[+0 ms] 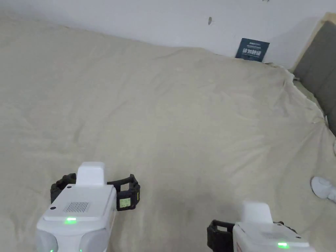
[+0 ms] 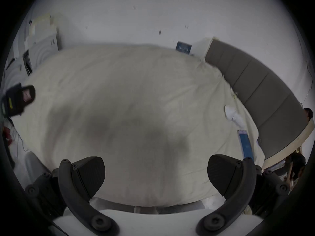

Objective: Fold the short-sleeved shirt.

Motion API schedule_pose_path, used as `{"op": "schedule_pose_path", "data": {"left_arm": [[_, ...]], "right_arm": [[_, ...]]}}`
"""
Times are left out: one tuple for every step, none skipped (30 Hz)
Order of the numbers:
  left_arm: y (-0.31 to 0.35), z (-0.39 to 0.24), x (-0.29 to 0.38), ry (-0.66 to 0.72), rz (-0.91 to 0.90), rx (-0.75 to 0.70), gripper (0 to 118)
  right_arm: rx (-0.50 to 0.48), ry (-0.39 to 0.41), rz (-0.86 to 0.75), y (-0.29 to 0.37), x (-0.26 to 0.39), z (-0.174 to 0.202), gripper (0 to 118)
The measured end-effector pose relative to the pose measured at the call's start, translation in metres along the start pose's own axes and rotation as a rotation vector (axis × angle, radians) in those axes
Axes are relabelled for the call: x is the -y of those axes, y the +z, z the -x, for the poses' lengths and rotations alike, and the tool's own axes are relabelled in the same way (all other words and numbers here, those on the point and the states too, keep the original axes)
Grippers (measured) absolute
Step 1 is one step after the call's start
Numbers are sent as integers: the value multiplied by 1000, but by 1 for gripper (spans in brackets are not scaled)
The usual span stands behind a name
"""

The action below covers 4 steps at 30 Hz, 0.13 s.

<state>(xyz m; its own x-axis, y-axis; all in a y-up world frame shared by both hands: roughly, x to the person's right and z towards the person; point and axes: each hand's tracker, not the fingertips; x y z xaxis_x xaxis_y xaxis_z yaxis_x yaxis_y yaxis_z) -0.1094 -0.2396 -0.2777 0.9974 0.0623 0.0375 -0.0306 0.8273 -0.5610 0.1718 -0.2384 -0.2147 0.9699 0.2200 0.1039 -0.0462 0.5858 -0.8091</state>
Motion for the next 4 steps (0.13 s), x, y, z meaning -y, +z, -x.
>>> {"op": "schedule_pose_path", "data": {"left_arm": [[-17, 2, 0, 22, 51, 3, 118], [-33, 7, -3, 59, 86, 2, 118], [-47, 10, -6, 95, 97, -9, 118], [-65, 15, -11, 134, 102, -23, 118]], "right_arm": [[42, -27, 34, -16, -2, -2, 118], [56, -45, 22, -30, -8, -5, 118], [59, -64, -16, -43, -13, -10, 118], [92, -95, -37, -56, -20, -15, 118]]}}
